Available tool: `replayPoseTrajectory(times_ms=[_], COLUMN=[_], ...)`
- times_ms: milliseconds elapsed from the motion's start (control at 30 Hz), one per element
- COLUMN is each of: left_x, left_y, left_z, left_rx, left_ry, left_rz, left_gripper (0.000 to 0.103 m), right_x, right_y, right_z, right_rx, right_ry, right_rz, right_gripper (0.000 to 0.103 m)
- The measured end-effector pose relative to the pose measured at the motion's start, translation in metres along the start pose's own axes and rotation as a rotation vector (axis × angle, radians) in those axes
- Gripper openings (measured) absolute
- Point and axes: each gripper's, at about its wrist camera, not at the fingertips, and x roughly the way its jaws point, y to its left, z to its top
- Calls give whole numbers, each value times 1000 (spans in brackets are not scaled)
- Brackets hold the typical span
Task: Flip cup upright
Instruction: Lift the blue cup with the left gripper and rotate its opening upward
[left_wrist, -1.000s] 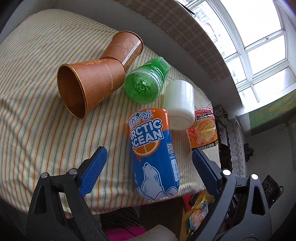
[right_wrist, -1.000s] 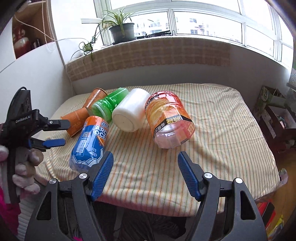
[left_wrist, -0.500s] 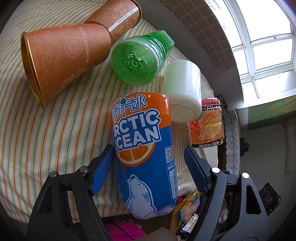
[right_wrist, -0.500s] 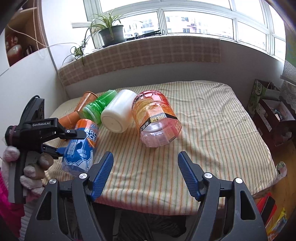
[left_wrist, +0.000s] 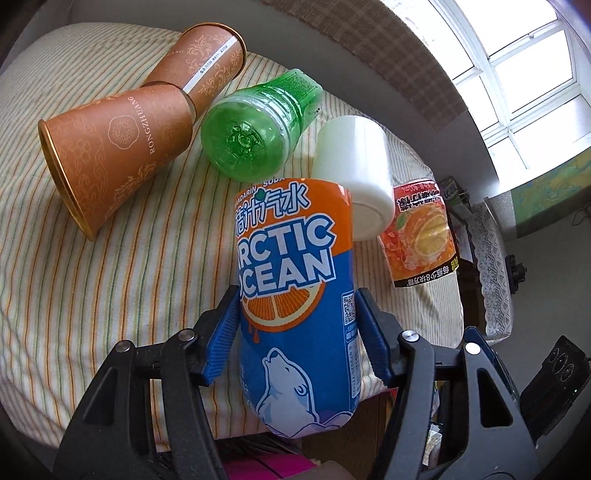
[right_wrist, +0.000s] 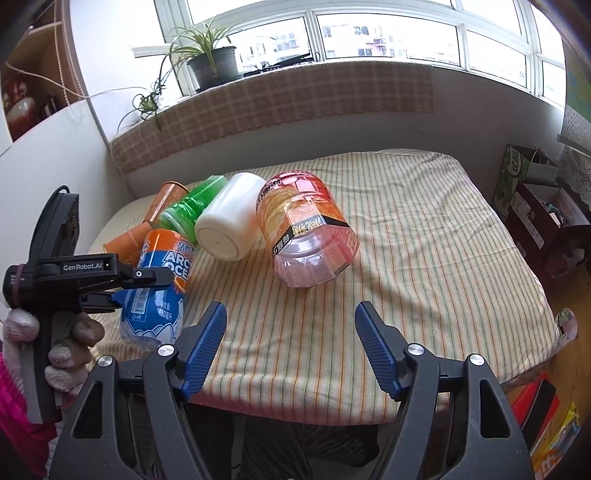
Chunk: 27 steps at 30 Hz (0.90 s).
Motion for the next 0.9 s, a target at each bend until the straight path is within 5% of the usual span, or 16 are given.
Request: replayPoseTrajectory(times_ms=[467,900], left_x=[-30,-29], left_y=[-40,-48], left_z=[-21,-22], left_rx=[236,312], left_ry=[-262,-376], left_rz=[190,250], left_gripper=[63,63], right_x=[3,5], right_y=[9,10], right_z=[-2,-3], right_rx=[-8,-11], right_ry=[0,9], right_rz=[8,5], right_gripper=[72,72])
